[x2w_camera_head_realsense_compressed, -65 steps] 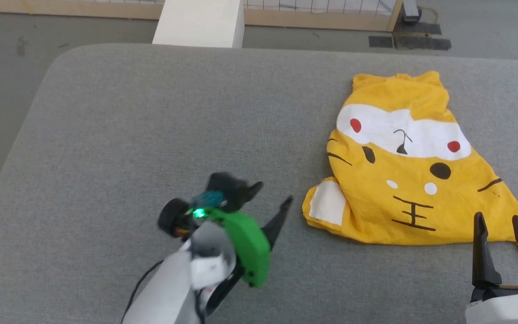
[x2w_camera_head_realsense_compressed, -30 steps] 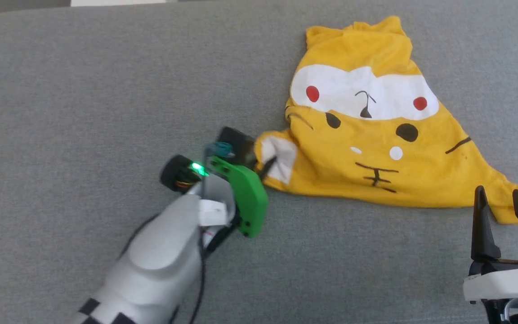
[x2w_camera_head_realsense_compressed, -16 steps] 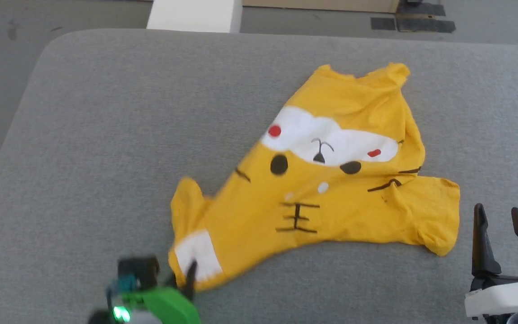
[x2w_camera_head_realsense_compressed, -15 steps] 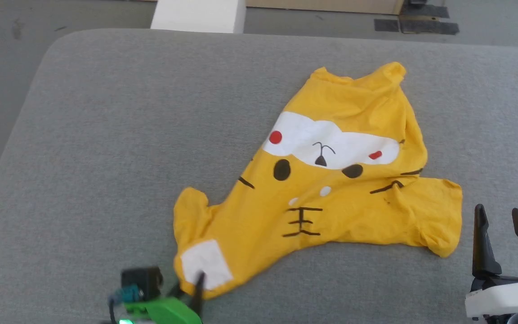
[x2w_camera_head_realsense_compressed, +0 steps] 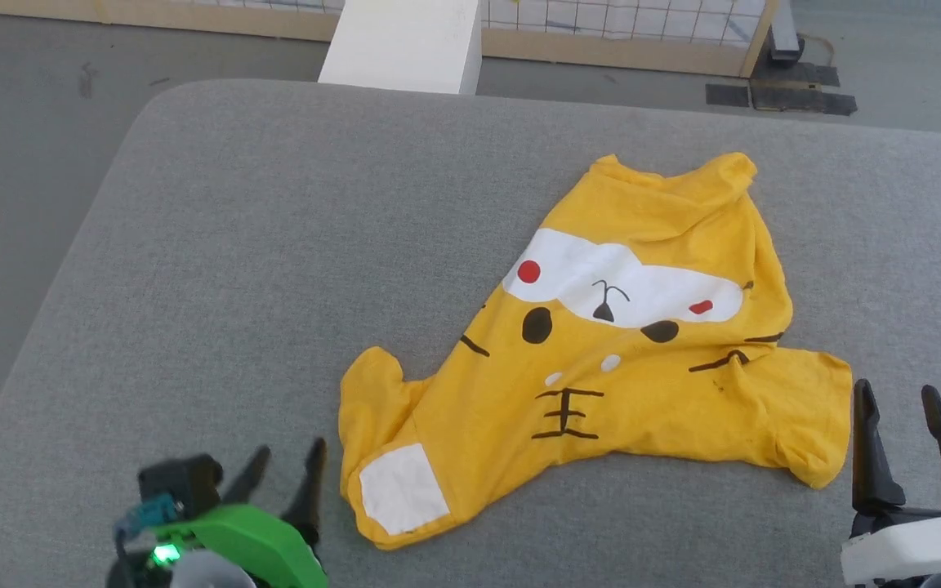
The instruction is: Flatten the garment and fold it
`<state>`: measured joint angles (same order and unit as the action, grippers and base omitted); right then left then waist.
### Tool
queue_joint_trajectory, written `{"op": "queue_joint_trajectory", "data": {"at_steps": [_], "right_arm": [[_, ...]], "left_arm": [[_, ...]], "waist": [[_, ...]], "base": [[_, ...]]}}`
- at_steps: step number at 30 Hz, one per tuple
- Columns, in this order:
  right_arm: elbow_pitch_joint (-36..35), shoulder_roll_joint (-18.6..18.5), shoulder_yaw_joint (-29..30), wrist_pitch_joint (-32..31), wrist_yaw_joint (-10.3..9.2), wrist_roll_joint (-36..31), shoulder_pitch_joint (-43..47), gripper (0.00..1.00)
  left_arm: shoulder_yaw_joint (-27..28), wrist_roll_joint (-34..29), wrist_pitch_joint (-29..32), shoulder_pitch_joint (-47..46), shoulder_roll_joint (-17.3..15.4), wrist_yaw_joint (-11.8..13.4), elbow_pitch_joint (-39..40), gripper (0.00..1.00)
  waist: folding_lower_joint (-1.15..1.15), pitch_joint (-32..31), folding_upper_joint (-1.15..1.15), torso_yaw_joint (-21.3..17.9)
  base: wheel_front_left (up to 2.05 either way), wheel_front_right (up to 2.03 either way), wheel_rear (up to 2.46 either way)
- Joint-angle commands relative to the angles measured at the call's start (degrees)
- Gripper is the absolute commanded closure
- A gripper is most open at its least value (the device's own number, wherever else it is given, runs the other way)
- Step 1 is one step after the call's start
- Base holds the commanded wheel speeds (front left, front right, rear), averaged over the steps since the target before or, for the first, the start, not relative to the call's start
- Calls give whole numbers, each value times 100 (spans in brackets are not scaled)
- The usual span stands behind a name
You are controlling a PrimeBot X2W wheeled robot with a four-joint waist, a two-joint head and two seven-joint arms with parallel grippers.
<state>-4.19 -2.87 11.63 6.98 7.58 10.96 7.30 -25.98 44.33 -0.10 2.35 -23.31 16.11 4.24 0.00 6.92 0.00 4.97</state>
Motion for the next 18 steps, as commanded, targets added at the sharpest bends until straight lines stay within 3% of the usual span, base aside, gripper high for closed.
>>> {"op": "queue_joint_trajectory", "data": {"at_steps": [1, 5, 18], "right_arm": [[2, -1, -25, -13, -9, -8, 57, 0], [18, -1, -93, -3, -9, 13, 42, 0], [-98, 0, -115, -56, -9, -27, -161, 0]], "left_arm": [[48, -121, -13, -245, -131, -12, 14, 0], [0, -239, 171, -741, -265, -152, -158, 0], [-961, -693, 1565, -2427, -489, -1125, -1953, 0]], "waist": [[0, -17, 0, -8], [0, 21, 0, -59], [0, 473, 0, -466]], "base": [[0, 0, 0], [0, 0, 0], [0, 0, 0]]}}
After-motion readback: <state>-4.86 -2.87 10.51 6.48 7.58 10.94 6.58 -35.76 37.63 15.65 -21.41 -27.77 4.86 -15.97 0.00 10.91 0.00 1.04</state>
